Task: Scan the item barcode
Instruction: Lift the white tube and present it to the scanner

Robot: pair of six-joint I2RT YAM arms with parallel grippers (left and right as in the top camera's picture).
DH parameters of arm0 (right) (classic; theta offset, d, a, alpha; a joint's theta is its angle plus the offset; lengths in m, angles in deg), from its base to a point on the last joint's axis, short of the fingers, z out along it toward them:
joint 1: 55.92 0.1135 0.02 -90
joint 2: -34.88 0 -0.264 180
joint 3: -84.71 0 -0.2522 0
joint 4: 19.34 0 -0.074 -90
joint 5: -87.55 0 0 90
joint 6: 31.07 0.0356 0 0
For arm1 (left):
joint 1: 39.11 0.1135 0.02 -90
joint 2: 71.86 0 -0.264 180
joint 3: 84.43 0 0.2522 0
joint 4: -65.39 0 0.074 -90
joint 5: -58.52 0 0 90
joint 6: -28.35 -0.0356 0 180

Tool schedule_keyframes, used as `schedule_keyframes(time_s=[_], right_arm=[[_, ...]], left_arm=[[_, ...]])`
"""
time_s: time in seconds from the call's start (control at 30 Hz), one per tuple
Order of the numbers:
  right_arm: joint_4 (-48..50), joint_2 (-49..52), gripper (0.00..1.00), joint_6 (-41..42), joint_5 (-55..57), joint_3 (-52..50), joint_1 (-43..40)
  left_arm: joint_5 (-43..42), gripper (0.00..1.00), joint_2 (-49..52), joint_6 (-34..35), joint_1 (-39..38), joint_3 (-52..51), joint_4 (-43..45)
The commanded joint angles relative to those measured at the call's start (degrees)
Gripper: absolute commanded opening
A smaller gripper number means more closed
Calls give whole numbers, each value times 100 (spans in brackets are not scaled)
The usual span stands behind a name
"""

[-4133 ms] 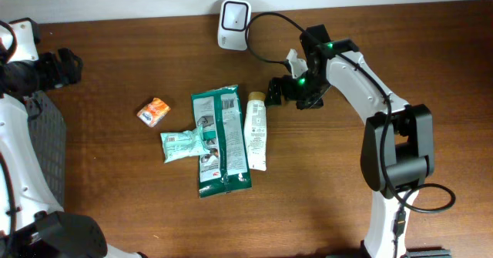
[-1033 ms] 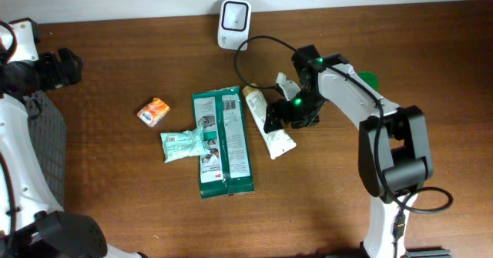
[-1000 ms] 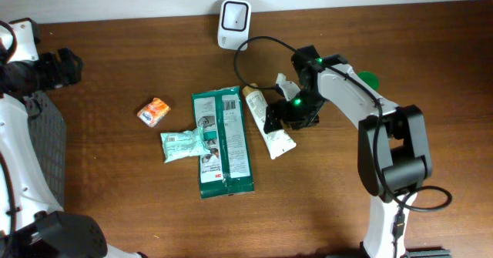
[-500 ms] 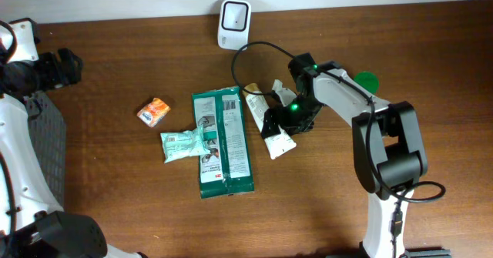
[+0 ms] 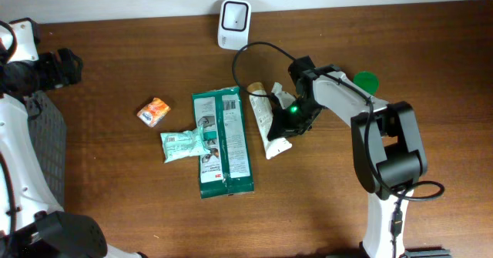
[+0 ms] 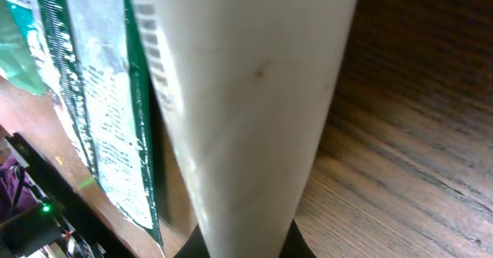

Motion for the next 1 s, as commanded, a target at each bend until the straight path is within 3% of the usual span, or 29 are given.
schedule_keyframes(time_s=[0.0,0.07,0.2,0.47,0.5,0.57,0.7,0.8,0.97], right_arm=[[-44,-529,4,-118,-522,398,15],[-136,-811,4,-149,-925,579,15],[-597,-1471,4,-1016,-1792,1021,15],[-719,-2514,4,-966,-2240,1274,15],[-671,-2520,4,-811,-1963,1283,17],[-280,-2518,4,85,-223,1294,195],[-382,-1943,4,140,2511,2391,881],[-310,-321,4,-752,4089,4308,1187],[1843,1119,4,-2085,6946,4634,1266]], left_arm=[[0,99,-24,52,46,79,9],[-2,99,-24,52,46,79,9],[0,99,-24,52,46,79,9],[0,99,-24,52,46,79,9],[-2,99,-24,52,46,79,11],[0,99,-24,52,46,79,9],[-2,99,-24,52,46,79,9],[0,99,-24,52,48,79,9],[0,99,-24,52,46,79,9]])
